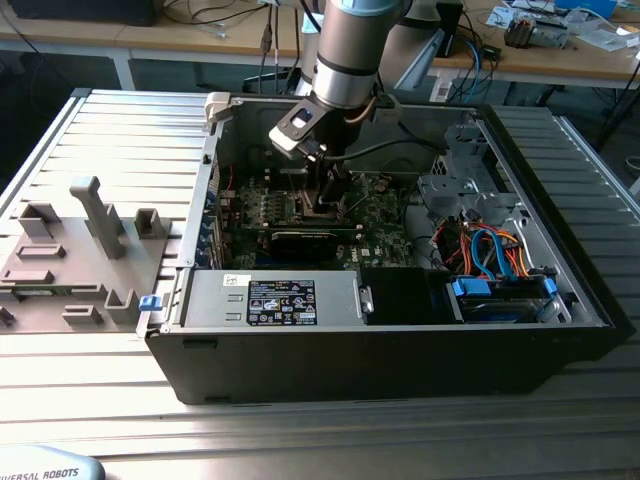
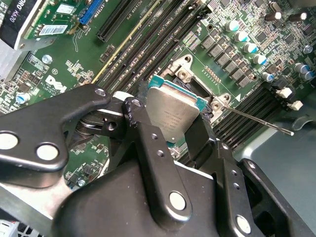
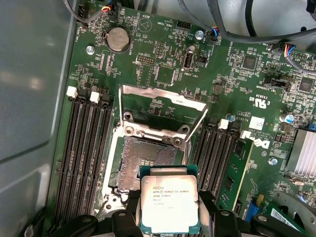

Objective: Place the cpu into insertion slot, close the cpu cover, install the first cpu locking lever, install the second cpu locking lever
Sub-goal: 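Place the cpu into insertion slot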

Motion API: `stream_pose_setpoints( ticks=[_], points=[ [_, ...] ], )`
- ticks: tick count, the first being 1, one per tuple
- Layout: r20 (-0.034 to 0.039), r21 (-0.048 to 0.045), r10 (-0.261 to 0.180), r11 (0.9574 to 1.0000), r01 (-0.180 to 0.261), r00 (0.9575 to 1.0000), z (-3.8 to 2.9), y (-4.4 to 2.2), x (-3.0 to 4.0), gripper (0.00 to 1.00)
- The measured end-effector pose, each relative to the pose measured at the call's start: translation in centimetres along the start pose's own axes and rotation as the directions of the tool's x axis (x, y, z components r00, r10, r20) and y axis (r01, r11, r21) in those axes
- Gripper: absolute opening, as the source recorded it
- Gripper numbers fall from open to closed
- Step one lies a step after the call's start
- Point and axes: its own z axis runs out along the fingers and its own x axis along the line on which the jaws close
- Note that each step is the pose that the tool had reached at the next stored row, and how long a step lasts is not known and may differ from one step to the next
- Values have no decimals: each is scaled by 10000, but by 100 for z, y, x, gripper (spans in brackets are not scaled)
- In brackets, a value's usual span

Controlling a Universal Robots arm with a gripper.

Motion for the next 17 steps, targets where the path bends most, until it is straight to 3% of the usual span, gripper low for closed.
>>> stream_pose_setpoints(
  ticks=[17],
  points=[
    [-2,1,23,10000,-23,10000,92,11,1,55]
  ],
)
